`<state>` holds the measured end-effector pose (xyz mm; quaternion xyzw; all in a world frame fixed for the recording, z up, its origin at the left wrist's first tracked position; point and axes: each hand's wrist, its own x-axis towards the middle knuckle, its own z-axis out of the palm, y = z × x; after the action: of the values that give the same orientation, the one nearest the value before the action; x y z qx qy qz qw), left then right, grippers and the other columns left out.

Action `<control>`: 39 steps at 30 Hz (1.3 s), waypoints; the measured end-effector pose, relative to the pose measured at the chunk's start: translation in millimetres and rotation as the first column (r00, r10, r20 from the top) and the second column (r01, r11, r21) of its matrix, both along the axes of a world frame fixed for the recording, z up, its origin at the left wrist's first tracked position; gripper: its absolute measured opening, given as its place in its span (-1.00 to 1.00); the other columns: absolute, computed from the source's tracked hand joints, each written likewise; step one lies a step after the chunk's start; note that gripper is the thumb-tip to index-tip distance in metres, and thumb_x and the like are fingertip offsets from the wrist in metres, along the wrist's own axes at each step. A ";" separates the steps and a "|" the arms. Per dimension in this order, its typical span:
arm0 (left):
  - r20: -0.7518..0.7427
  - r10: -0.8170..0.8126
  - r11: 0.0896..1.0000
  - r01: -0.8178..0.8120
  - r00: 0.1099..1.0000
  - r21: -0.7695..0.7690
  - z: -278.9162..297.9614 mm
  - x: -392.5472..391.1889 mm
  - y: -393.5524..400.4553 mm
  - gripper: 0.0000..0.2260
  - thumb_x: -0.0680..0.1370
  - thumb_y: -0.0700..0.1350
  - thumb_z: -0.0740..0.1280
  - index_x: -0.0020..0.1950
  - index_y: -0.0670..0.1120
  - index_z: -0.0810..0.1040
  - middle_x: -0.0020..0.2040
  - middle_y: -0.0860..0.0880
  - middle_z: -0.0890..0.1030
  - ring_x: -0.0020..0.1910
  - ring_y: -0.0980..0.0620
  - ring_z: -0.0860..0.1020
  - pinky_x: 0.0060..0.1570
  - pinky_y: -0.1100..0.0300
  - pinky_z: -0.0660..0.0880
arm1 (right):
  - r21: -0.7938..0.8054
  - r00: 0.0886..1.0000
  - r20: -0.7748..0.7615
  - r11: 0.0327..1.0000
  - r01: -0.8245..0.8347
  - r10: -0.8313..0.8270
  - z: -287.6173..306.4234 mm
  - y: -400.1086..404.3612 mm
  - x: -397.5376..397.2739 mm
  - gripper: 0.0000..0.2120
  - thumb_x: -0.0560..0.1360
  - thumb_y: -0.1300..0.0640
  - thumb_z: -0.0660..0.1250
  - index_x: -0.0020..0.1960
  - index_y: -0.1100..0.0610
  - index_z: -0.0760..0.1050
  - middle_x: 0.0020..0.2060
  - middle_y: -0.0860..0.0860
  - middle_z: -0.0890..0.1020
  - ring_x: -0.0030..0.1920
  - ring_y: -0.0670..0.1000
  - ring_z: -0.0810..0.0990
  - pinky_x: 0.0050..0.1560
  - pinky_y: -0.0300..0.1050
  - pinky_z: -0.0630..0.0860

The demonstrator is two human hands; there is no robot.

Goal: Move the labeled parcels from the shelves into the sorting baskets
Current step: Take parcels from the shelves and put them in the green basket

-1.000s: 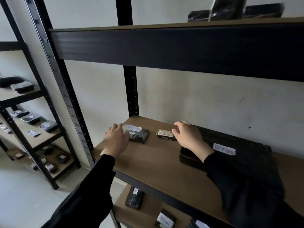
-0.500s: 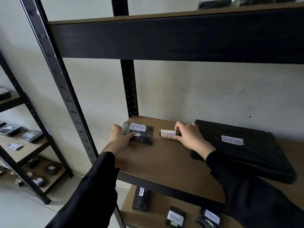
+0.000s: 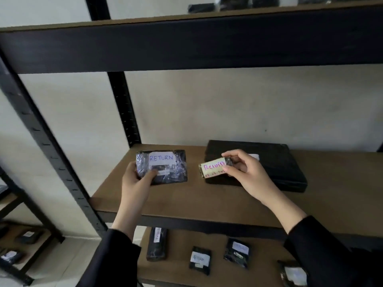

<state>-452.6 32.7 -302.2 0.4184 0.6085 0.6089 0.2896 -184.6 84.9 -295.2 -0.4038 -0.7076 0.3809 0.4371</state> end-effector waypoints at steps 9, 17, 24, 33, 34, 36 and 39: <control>-0.012 -0.250 0.967 0.249 0.968 -0.055 -24.1 174.1 -68.5 -0.90 0.51 -0.19 0.37 -0.07 -0.01 0.49 -0.09 -0.11 0.66 -0.05 -0.17 0.61 -0.02 -0.05 0.51 | -0.071 0.965 -0.125 0.973 0.221 -0.229 -15.8 -126.9 189.2 -0.79 0.52 0.22 0.31 0.12 0.03 0.54 -0.01 0.02 0.64 0.06 0.00 0.62 -0.06 -0.04 0.62; 0.061 -0.435 0.890 0.439 0.898 -0.122 -50.1 346.8 -136.0 -0.85 0.50 -0.25 0.36 0.00 -0.04 0.53 -0.05 -0.02 0.68 -0.06 -0.04 0.62 -0.02 0.05 0.50 | -0.154 0.875 -0.110 0.878 0.454 -0.472 -48.8 -243.0 347.7 -0.75 0.51 0.28 0.32 0.15 0.05 0.50 0.02 -0.04 0.64 -0.04 -0.12 0.66 -0.12 -0.27 0.57; 0.091 -0.582 0.787 0.588 0.808 -0.186 -61.5 465.7 -164.8 -0.80 0.51 -0.23 0.36 0.09 -0.02 0.52 0.01 0.02 0.67 0.03 0.02 0.62 0.10 0.04 0.51 | -0.240 0.756 -0.106 0.754 0.612 -0.647 -79.0 -306.8 449.6 -0.77 0.52 0.25 0.32 0.16 0.09 0.49 0.07 0.00 0.63 0.05 -0.12 0.63 -0.10 -0.26 0.58; 0.062 -0.724 0.644 0.705 0.687 -0.296 -90.6 590.5 -156.3 -0.79 0.49 -0.27 0.38 -0.07 0.03 0.47 -0.08 0.07 0.65 -0.03 0.03 0.63 -0.06 0.17 0.54 | -0.242 0.600 -0.095 0.603 0.760 -0.794 -98.7 -331.5 554.8 -0.78 0.51 0.24 0.33 0.10 -0.01 0.51 0.02 -0.03 0.64 -0.06 -0.07 0.68 -0.11 -0.21 0.60; 0.069 -0.733 0.626 0.711 0.677 -0.319 -95.9 604.7 -151.7 -0.79 0.49 -0.26 0.39 -0.07 0.04 0.47 -0.07 0.05 0.65 -0.02 0.00 0.63 0.00 0.09 0.55 | -0.247 0.590 -0.085 0.591 0.768 -0.803 -101.8 -331.3 567.3 -0.78 0.51 0.25 0.33 0.11 0.02 0.51 0.03 -0.01 0.63 -0.07 -0.05 0.68 -0.11 -0.22 0.60; 0.097 -0.746 0.593 0.723 0.659 -0.354 -107.6 633.5 -141.7 -0.78 0.47 -0.26 0.41 -0.07 0.04 0.48 -0.05 0.03 0.66 -0.01 -0.03 0.63 0.11 -0.04 0.54 | -0.269 0.562 -0.065 0.557 0.786 -0.825 -108.2 -328.3 592.6 -0.77 0.50 0.26 0.34 0.10 0.01 0.51 0.03 0.02 0.64 -0.03 -0.03 0.67 -0.10 -0.21 0.60; 0.124 -0.763 0.545 0.736 0.634 -0.402 -126.9 677.8 -124.8 -0.77 0.47 -0.26 0.41 0.02 0.01 0.48 0.02 -0.02 0.65 0.02 -0.03 0.61 0.16 -0.04 0.51 | -0.307 0.514 -0.034 0.498 0.811 -0.857 -118.1 -319.0 631.4 -0.77 0.50 0.25 0.35 0.05 -0.04 0.53 0.02 0.04 0.64 0.01 -0.04 0.66 -0.08 -0.19 0.61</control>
<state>225.2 -92.1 -429.1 0.5854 0.4952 0.2679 0.5833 446.8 -234.2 -413.3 -0.7112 -0.3252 0.2427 0.5741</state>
